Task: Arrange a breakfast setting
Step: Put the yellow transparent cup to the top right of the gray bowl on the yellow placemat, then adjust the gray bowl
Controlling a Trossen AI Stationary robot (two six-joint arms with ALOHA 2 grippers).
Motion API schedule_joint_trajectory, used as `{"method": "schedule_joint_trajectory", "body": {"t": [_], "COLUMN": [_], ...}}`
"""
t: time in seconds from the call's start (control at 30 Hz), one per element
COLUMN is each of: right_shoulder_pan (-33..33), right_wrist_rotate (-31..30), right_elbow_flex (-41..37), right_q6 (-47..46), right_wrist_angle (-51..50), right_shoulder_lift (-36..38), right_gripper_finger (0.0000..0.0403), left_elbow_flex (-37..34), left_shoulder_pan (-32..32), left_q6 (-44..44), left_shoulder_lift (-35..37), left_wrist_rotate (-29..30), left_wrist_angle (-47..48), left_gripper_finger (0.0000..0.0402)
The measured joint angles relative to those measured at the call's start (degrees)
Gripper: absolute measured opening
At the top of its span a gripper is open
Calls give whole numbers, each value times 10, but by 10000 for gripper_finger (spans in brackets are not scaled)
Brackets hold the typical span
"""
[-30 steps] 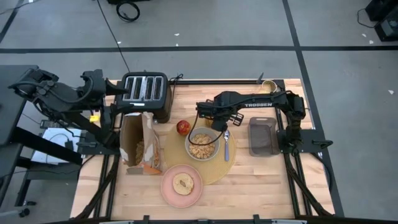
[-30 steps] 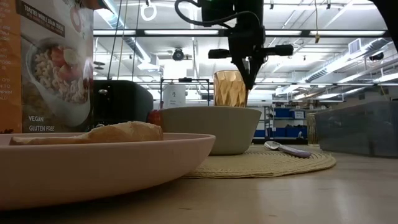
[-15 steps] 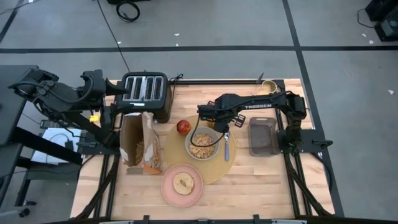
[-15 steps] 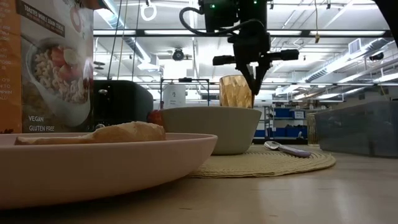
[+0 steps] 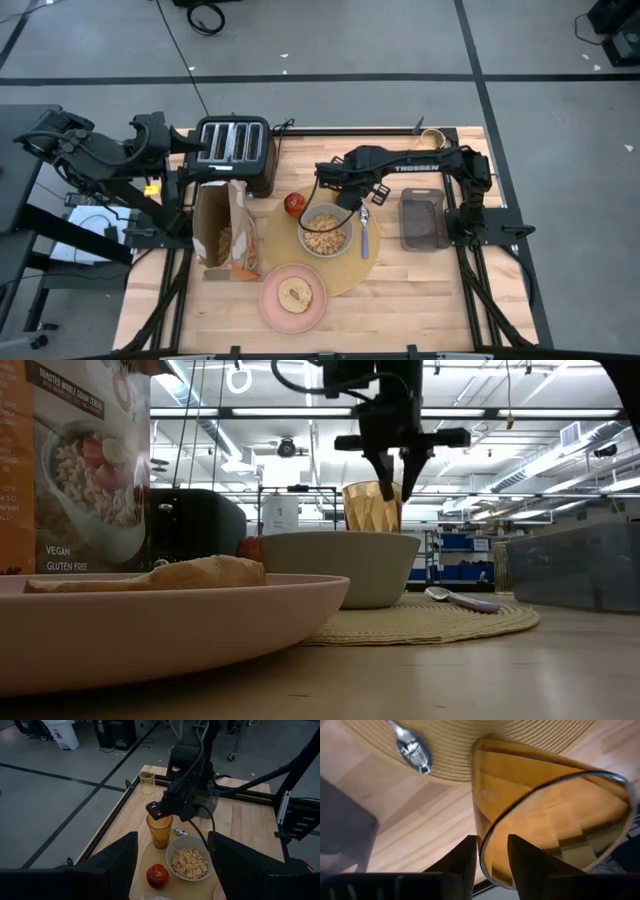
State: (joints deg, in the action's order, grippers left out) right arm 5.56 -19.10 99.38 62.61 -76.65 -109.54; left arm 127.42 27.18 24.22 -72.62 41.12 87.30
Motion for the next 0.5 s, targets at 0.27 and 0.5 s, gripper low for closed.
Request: {"method": "schedule_joint_trajectory", "body": {"t": [0.27, 0.5], "right_shoulder_pan": [-8, -27], "right_wrist_rotate": [7, -23], "right_elbow_flex": [49, 83], "right_q6": [-15, -56], "right_wrist_angle": [-28, -57], "right_shoulder_lift": [1, 34], "right_gripper_finger": [140, 142], "left_elbow_flex": [0, 0], "left_shoulder_pan": [0, 0], "left_q6": [0, 0], "left_shoulder_lift": [0, 0], "left_wrist_rotate": [0, 0], "left_wrist_angle": [0, 0], "left_gripper_finger": [244, 244]}}
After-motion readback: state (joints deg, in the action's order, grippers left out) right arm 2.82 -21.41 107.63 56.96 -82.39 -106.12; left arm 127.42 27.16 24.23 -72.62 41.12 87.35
